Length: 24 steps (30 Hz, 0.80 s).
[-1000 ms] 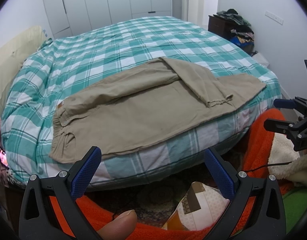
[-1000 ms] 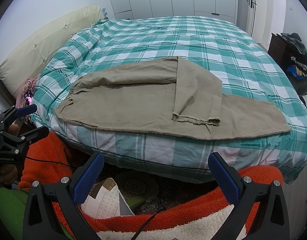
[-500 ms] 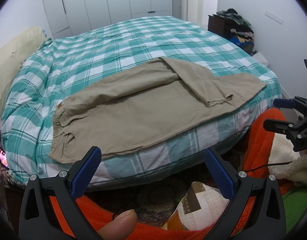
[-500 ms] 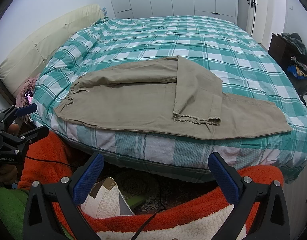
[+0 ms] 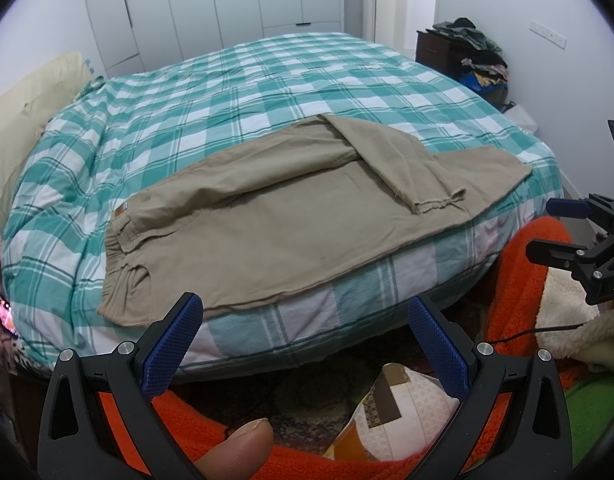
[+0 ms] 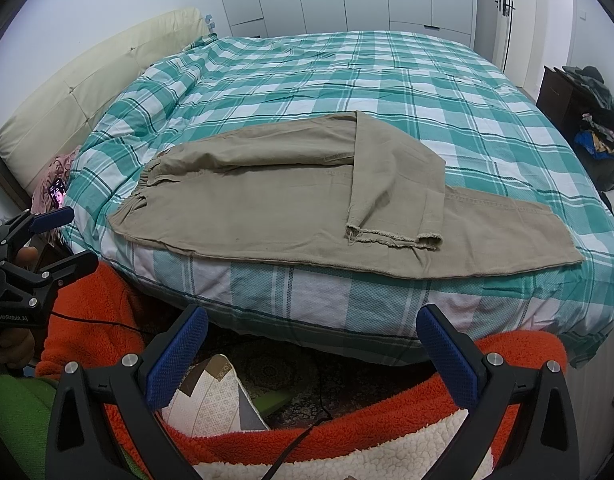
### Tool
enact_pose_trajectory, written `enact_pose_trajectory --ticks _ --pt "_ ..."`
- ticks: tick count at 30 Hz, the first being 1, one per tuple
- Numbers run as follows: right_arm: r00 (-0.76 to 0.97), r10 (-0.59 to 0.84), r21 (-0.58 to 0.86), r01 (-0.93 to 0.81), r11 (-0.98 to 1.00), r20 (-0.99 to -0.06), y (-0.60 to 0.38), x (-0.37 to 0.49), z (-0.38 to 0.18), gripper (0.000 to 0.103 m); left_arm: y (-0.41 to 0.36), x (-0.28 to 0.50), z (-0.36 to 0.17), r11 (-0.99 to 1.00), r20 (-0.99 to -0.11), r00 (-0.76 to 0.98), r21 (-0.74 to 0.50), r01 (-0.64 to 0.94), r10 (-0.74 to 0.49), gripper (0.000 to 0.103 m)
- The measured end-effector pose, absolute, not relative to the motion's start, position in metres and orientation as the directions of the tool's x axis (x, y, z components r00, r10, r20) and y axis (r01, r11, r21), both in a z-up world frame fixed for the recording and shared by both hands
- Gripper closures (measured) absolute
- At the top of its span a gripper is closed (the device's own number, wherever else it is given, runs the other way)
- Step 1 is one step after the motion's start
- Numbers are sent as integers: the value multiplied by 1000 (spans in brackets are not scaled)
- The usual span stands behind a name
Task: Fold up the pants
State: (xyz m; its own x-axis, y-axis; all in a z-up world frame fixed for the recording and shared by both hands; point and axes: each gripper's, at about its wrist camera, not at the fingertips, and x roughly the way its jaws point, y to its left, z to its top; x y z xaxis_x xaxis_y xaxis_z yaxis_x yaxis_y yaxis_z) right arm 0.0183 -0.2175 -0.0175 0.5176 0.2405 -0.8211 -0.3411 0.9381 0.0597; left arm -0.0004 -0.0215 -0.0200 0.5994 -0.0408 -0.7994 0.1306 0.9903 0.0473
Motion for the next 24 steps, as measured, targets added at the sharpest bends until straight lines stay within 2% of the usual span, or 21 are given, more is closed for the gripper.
enact_pose_trajectory --ticks 24 --pt "523 239 57 -341 938 -818 -218 17 -19 0 -18 0 -23 993 -808 587 28 113 -44 1"
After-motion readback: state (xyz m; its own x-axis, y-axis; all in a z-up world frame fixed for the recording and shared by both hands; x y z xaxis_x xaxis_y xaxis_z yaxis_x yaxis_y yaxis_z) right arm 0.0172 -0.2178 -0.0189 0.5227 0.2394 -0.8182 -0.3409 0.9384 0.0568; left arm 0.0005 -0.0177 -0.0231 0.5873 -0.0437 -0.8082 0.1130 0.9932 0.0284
